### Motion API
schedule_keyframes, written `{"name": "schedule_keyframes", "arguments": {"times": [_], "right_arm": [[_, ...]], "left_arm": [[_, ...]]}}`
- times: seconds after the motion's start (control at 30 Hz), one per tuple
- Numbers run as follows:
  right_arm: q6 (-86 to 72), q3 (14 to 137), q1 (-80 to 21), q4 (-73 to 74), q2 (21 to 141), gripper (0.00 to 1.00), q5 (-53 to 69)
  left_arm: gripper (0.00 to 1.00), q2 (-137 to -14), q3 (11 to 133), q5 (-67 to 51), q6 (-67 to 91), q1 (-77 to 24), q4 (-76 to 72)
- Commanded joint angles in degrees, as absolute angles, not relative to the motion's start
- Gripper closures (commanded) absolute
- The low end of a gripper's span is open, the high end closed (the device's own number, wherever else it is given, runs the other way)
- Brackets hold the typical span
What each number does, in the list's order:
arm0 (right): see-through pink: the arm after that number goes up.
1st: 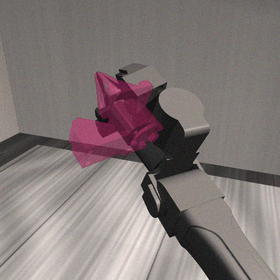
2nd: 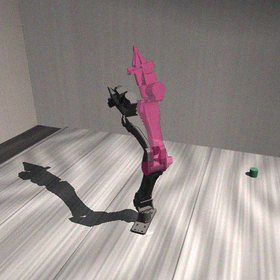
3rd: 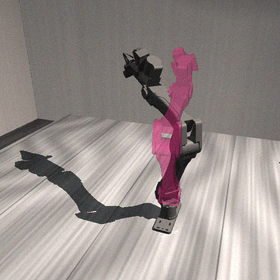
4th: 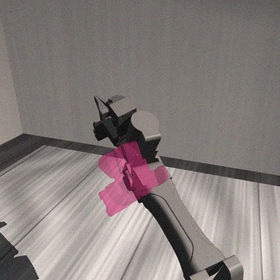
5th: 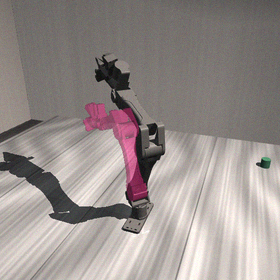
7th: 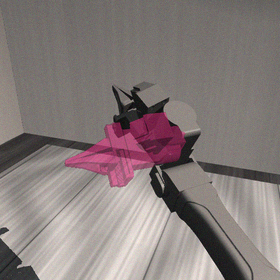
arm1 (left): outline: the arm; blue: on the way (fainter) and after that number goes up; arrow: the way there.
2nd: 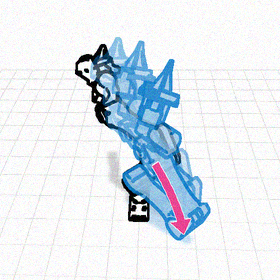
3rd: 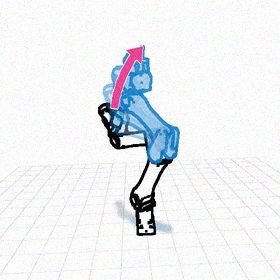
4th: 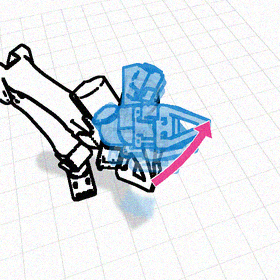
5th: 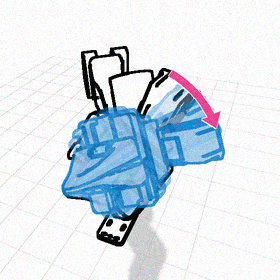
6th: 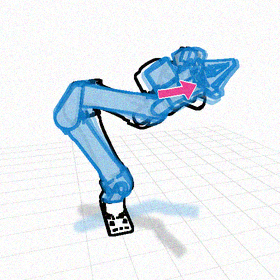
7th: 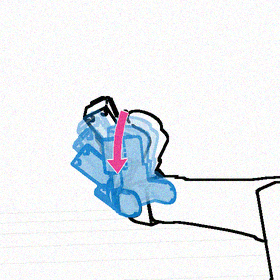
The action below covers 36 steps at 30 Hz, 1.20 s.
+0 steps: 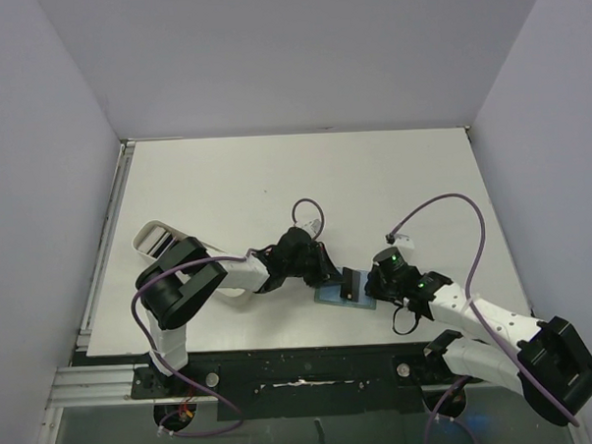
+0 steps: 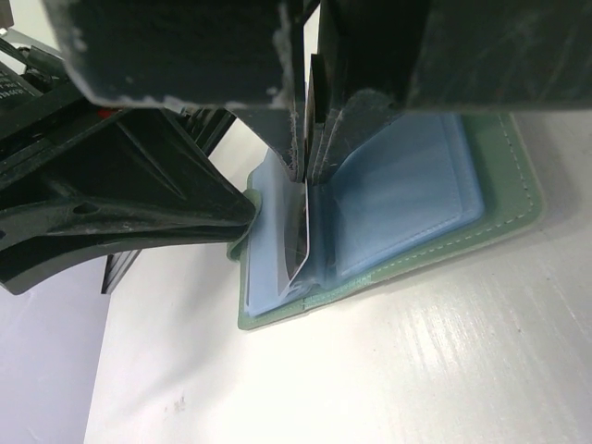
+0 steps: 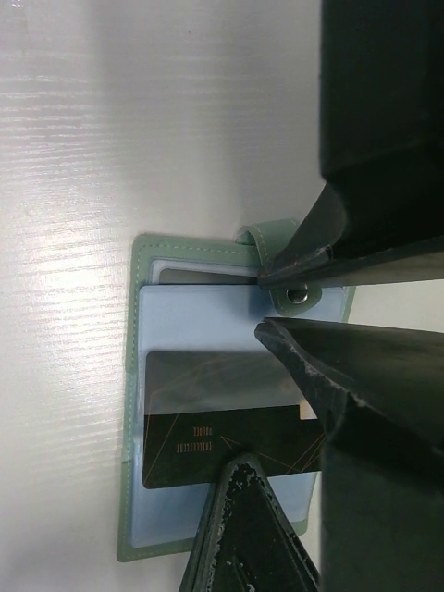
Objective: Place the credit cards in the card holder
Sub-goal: Insert the credit card into the card holder.
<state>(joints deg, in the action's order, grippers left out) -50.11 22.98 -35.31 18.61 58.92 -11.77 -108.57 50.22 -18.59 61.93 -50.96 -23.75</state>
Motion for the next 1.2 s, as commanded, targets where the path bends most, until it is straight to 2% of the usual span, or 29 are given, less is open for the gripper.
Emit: {"name": "schedule_keyframes", "arguments": {"times": [0.0,0.17,0.47,0.67,1.17], "right_arm": [[-51.01,22.83,-35.53,18.99,56.51,0.78,-12.6],[-50.42,23.64,-34.63,20.3,55.7,0.76,-13.97],[-48.23,23.92,-31.47,19.84,56.17,0.74,-13.71],[-48.08,22.76,-30.79,18.61,56.06,0.76,-12.45],[-49.45,19.88,-30.68,13.8,58.36,0.79,-9.12]], "left_arm": [[1.0,-109.01,50.57,-16.38,62.22,-51.33,-26.93],[1.0,-110.25,51.55,-16.17,62.24,-52.1,-26.57],[0.8,-108.67,53.24,-13.43,59.63,-52.59,-21.42],[0.71,-108.03,54.62,-11.57,57.47,-52.65,-18.11],[0.71,-110.44,59.84,-10.41,55.12,-54.41,-13.47]]}}
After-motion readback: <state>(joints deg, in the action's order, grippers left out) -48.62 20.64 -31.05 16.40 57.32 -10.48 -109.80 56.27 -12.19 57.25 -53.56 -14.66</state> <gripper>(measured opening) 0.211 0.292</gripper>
